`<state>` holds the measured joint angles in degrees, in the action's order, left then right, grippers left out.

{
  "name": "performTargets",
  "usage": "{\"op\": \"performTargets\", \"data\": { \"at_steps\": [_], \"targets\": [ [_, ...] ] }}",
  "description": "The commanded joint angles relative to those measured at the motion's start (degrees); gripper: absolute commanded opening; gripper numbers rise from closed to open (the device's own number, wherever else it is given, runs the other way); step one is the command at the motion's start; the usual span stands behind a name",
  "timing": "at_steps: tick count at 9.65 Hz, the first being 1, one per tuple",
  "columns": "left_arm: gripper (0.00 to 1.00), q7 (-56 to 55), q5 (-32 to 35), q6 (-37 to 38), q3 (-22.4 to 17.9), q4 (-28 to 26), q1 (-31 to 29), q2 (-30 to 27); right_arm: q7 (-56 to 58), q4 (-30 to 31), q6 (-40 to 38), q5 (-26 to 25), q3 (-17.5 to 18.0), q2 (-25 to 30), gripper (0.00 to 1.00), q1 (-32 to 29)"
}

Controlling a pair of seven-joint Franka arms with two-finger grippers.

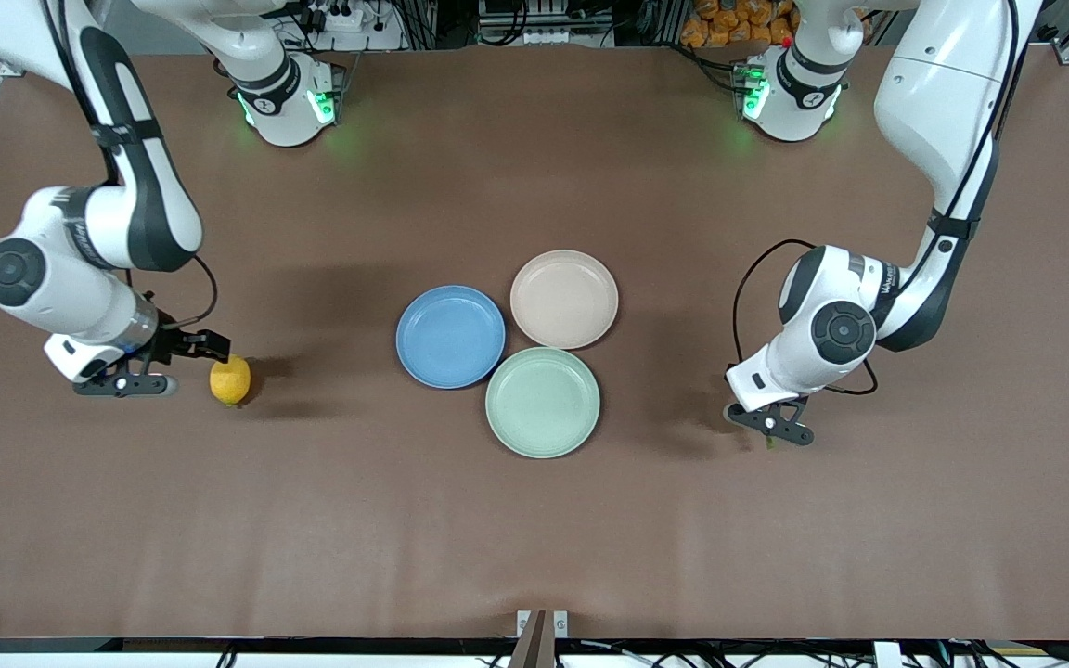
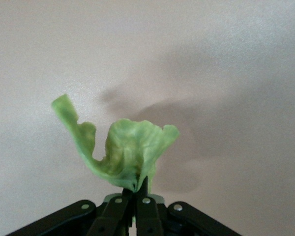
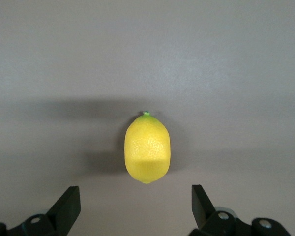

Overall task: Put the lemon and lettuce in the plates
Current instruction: 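Lift the lettuce with the left gripper while the right gripper grasps the lemon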

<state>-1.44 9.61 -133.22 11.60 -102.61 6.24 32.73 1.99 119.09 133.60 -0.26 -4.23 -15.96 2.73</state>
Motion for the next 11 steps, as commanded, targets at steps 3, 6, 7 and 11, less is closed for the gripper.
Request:
{"op": "performTargets", "data": {
  "at_steps": [3, 6, 7, 11],
  "targets": [
    [0.00, -5.40, 0.15, 0.24, 2.11, -1.10, -0.17, -2.75, 0.03, 1.93, 5.77, -0.27, 0.19, -4.16, 1.00, -0.18],
    [0.00, -7.26, 0.15, 0.41, 2.90, -1.19, -0.08, -3.37, 0.03, 5.10, 14.65, -0.27, 0.19, -7.06, 1.00, -0.18],
    [0.00, -7.35, 0.15, 0.50, 2.90, -1.28, 0.00, -3.63, 0.12, 5.10, 15.36, -0.27, 0.19, -7.76, 1.00, -0.18],
    [0.00, -10.76, 0.06, 1.47, 4.57, -1.37, 0.09, -4.34, 0.12, 5.01, 20.11, -0.27, 0.19, -10.93, 1.00, -0.44]
  ]
}}
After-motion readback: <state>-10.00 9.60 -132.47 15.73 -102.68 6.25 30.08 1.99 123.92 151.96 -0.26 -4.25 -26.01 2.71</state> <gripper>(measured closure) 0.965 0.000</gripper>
